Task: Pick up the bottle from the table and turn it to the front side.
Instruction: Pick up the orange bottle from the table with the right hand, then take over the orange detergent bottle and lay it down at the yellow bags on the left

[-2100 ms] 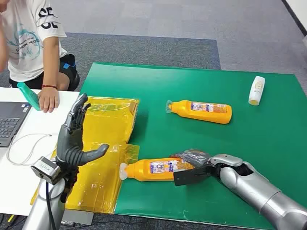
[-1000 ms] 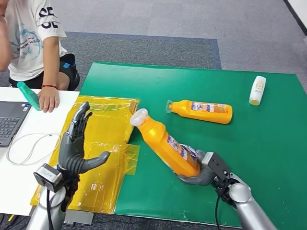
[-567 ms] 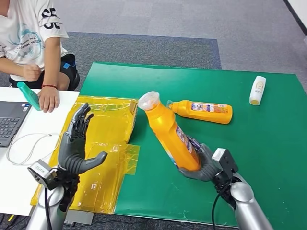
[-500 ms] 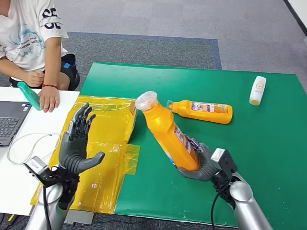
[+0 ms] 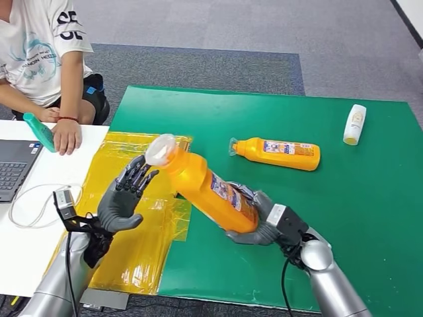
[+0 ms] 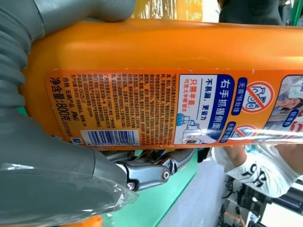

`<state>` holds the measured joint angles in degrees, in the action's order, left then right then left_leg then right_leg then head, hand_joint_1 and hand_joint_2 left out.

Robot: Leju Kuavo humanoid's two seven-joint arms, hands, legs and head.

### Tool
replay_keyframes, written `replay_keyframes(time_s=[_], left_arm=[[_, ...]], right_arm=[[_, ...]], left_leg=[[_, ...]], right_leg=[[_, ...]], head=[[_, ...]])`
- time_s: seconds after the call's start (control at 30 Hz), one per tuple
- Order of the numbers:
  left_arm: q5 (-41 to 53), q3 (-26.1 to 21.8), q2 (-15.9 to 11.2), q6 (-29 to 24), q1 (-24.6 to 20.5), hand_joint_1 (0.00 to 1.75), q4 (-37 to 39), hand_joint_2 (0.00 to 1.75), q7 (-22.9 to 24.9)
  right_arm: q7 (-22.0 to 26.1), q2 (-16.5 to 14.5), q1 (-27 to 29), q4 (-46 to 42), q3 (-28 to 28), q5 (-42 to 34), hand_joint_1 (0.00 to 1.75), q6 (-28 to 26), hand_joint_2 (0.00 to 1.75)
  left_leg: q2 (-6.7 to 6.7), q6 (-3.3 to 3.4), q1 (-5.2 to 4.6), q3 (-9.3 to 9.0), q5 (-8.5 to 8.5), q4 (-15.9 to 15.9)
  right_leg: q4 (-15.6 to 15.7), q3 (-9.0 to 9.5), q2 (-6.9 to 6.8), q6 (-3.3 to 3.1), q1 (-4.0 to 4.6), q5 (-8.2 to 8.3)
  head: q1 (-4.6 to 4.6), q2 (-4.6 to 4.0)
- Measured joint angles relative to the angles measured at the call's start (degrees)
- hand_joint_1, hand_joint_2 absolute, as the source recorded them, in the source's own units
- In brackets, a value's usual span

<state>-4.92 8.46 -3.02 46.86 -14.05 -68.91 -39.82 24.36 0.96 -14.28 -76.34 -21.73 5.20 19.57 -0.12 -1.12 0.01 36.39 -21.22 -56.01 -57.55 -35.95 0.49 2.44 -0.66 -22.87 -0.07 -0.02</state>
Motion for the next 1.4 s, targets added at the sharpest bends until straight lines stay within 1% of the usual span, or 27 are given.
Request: replay_keyframes(time_s=[0.23, 0.37, 0.53, 0.73, 1.03, 1.2, 1.4], left_arm=[[0.5, 3.56, -1.75, -0.08, -2.55, 0.0, 1.62, 1.75, -0.13], [0.07, 6.49, -2.49, 1.84, -4.69, 0.0, 2.18, 1.75, -0.14], [-0.98, 10.42, -2.55, 3.75, -7.69, 0.0, 3.1, 1.75, -0.15], [-2.15, 13.76, -2.03, 3.51, -10.46, 0.0, 4.44, 1.75, -0.16], [-3.17, 15.17, -1.1, 2.53, -11.47, 0.0, 5.29, 1.75, -0.39], [-4.13, 15.09, -0.32, 0.57, -11.18, 0.0, 5.34, 1.75, -0.3], [-4.07, 14.04, 1.28, -2.5, -9.74, 0.0, 5.17, 1.75, 0.45]], right_arm=[[0.05, -0.94, -1.91, 1.21, -3.59, 1.77, 1.75, -2.2, 1.75], [0.06, -1.67, -3.5, 2.59, -5.5, 1.99, 1.75, -2.61, 1.75], [0.07, -2.83, -5.47, 4.79, -7.74, 2.01, 1.75, -2.66, 1.75], [0.09, -3.97, -7.0, 7.34, -9.53, 2.09, 1.75, -3.34, 1.75], [0.19, -4.65, -7.72, 9.39, -10.53, 2.43, 1.75, -4.04, 1.75], [-0.61, -4.83, -7.7, 9.72, -10.81, 4.6, 1.75, -6.11, 1.75], [-2.34, -5.0, -7.37, 10.14, -10.78, 8.33, 1.75, -8.93, 1.75]], left_leg=[[0.0, 0.0, 0.0, 0.0, 0.0, 0.0], [0.0, 0.0, 0.0, 0.0, 0.01, 0.0], [0.0, 0.0, 0.0, 0.0, 0.01, 0.0], [0.0, 0.0, 0.0, 0.0, 0.01, 0.0], [0.0, 0.0, 0.0, 0.0, 0.01, 0.0], [0.0, 0.0, 0.0, 0.0, 0.01, 0.0], [0.0, 0.0, 0.0, 0.01, 0.0, 0.0]], right_leg=[[0.0, -0.01, 0.0, 0.0, 0.0, 0.0], [0.0, 0.0, 0.0, 0.0, 0.0, 0.0], [-0.01, 0.0, 0.0, 0.0, 0.0, 0.01], [-0.01, -0.01, 0.0, 0.0, 0.0, 0.01], [-0.01, -0.02, 0.0, 0.0, 0.0, 0.01], [-0.01, -0.01, 0.0, 0.0, 0.0, 0.01], [0.0, -0.02, 0.0, 0.0, 0.0, 0.01]], head=[[0.01, 0.01], [0.01, 0.01], [0.0, 0.01], [0.01, 0.01], [0.01, 0.0], [0.01, 0.01], [0.01, 0.01]])
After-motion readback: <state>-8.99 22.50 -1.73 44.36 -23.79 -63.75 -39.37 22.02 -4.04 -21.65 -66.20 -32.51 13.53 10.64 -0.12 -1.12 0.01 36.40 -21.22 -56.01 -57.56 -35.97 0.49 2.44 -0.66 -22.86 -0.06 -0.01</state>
